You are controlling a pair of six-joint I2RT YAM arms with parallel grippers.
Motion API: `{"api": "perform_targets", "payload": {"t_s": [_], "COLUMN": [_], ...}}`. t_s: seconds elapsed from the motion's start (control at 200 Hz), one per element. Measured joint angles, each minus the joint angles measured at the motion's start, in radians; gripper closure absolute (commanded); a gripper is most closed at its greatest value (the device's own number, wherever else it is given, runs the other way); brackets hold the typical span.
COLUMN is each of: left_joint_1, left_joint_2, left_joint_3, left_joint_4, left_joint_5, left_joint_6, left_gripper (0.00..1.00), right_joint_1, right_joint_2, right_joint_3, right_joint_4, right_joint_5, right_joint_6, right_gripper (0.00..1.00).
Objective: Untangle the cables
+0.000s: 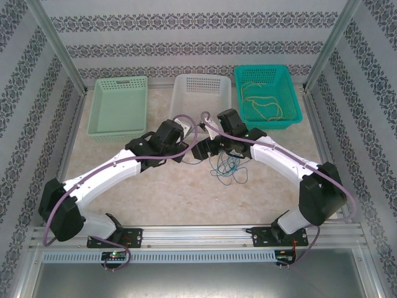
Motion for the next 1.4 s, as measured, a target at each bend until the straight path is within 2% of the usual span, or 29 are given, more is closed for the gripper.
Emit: {"api": "perform_targets", "payload": {"t_s": [0.15, 0.455, 0.545, 0.649, 0.794, 0.974, 1.284, 1.404], "left_joint_1": [0.0, 0.0, 0.0, 0.0, 0.003, 0.027, 0.033, 0.033], "left_joint_2": [-0.052, -0.038, -0.036, -0.036, -0.035, -0.037, -0.035, -0.034], "left_joint_3": [-0.021, -0.022, -0.034, -0.044, -0.045, -0.107, -0.241, -0.32], "left_joint_4": [0.042, 0.117, 0.151, 0.19, 0.239, 0.345, 0.593, 0.724], "left_joint_5": [-0.024, -0.076, -0.082, -0.081, -0.082, -0.104, -0.128, -0.133], "left_joint_6": [0.001, 0.0, 0.0, 0.0, -0.011, -0.116, -0.338, -0.427], "left_gripper": [1.0, 1.0, 1.0, 1.0, 1.0, 1.0, 1.0, 1.0], "right_joint_1": [0.001, 0.028, 0.032, 0.032, 0.034, 0.05, 0.065, 0.066], "right_joint_2": [0.008, 0.0, -0.014, -0.024, -0.046, -0.102, -0.212, -0.226], "right_joint_3": [-0.004, -0.09, -0.118, -0.13, -0.162, -0.238, -0.415, -0.483], "right_joint_4": [0.035, 0.124, 0.139, 0.156, 0.213, 0.3, 0.528, 0.637], "right_joint_5": [-0.018, -0.044, -0.052, -0.055, -0.041, 0.079, 0.378, 0.472], "right_joint_6": [0.027, 0.106, 0.127, 0.148, 0.185, 0.267, 0.539, 0.649], "right_gripper": [0.33, 0.44, 0.53, 0.71, 0.79, 0.87, 1.0, 1.0]}}
